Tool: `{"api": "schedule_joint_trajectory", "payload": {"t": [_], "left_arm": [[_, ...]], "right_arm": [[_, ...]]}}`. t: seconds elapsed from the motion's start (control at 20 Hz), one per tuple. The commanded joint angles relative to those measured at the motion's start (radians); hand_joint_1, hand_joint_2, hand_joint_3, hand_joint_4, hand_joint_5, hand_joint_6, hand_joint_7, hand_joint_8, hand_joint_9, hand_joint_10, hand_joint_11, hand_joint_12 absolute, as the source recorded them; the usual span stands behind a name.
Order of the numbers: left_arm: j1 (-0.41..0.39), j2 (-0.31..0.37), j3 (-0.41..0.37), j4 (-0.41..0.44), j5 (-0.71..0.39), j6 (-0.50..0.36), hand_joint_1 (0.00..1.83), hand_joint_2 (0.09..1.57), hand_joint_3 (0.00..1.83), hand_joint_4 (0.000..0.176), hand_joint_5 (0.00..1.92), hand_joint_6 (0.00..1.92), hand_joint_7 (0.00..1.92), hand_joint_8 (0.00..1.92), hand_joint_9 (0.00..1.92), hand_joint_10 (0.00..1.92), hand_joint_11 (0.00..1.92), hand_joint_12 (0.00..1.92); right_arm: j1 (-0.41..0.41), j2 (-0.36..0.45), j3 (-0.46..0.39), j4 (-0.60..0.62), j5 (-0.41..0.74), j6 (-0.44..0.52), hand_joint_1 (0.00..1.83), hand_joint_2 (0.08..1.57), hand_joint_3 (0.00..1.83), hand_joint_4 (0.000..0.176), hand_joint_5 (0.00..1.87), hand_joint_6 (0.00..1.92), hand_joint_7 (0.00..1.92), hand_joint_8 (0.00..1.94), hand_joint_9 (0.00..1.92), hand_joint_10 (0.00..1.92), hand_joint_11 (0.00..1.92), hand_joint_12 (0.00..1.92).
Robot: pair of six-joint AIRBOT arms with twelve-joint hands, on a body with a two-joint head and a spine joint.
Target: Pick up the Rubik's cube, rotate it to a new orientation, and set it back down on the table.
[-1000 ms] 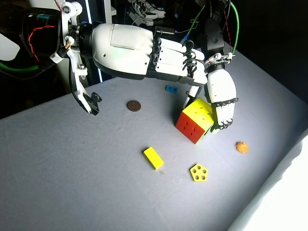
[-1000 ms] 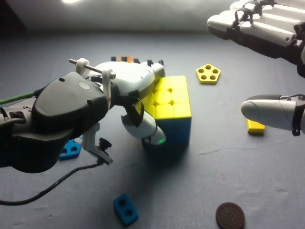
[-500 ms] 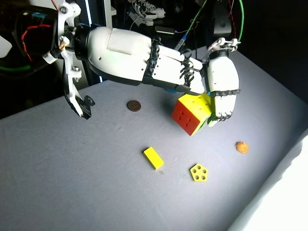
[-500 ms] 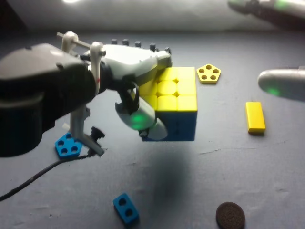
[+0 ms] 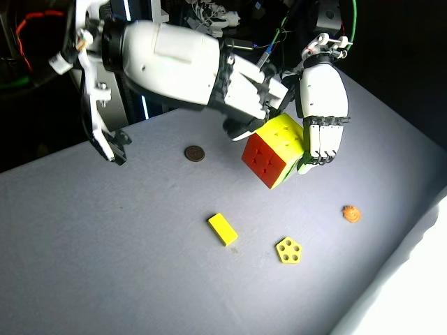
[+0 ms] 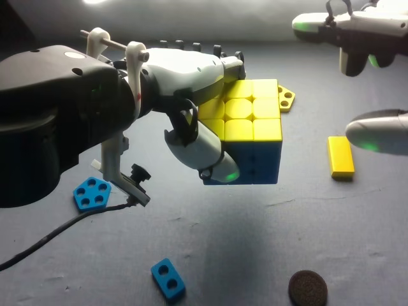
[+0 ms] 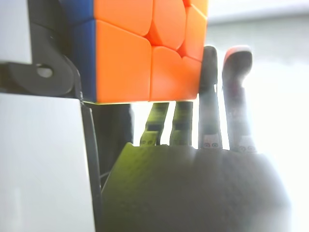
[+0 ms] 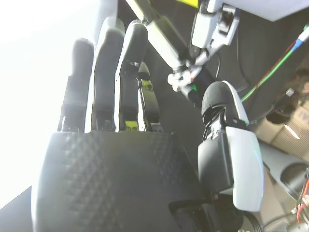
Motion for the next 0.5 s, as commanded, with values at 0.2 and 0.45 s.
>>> {"api": "schedule_joint_trajectory", "payload": {"t": [0.2, 0.45], "left_arm": [[-0.021, 0.009, -0.004, 0.034, 0.0, -0.008, 0.94, 1.47, 0.0, 0.028, 0.4, 1.84, 0.41, 1.92, 0.29, 1.92, 0.38, 1.92], [-0.011, 0.01, 0.0, 0.049, 0.023, -0.008, 0.94, 1.47, 0.0, 0.034, 0.4, 1.87, 0.41, 1.89, 0.3, 1.92, 0.39, 1.92]], "right_arm": [[0.015, 0.005, 0.0, 0.009, 0.106, -0.001, 0.07, 1.26, 0.01, 0.0, 0.14, 0.0, 0.44, 1.22, 0.42, 1.71, 0.37, 1.92], [0.028, -0.004, -0.003, 0.018, 0.055, -0.022, 0.14, 1.25, 0.0, 0.0, 0.13, 0.01, 0.42, 1.3, 0.4, 1.75, 0.43, 1.92]]}}
